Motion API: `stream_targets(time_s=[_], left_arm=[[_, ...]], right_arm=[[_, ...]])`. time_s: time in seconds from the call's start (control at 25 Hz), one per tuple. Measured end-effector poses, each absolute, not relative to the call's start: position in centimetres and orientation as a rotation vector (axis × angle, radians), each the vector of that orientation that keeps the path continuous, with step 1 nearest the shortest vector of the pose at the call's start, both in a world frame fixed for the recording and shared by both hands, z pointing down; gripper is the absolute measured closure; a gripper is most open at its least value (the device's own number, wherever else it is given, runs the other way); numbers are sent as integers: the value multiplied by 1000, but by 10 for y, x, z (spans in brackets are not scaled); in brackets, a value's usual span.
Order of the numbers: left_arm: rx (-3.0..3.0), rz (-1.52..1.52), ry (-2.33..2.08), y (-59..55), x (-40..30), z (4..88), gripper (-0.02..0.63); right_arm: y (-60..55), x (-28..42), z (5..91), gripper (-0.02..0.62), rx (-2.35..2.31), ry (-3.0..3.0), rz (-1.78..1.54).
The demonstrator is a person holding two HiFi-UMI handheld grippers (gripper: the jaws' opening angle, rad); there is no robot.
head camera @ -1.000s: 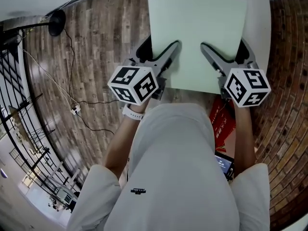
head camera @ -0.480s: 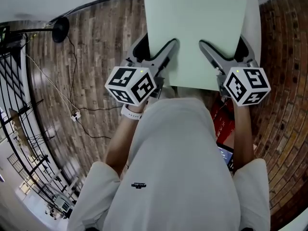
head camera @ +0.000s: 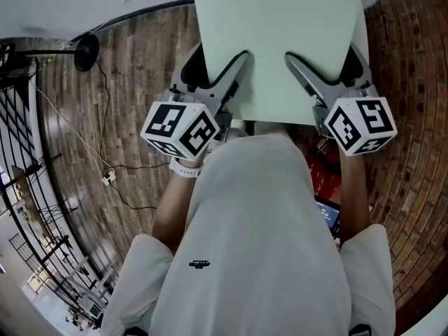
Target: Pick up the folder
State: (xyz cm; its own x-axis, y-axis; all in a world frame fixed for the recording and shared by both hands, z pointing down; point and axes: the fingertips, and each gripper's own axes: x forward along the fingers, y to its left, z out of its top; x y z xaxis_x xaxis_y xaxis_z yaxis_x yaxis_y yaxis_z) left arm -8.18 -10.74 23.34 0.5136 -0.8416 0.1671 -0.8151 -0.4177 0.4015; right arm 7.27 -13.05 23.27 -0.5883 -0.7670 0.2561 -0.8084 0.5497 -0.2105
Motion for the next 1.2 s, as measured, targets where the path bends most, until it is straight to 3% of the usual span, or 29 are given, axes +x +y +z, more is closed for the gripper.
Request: stream_targets(time_s=[1.2], left_arm=[[2458,-210,-1380,-110,-80,183,249]], right_arm=[[-125,78,175,78,1442,-2755,234]])
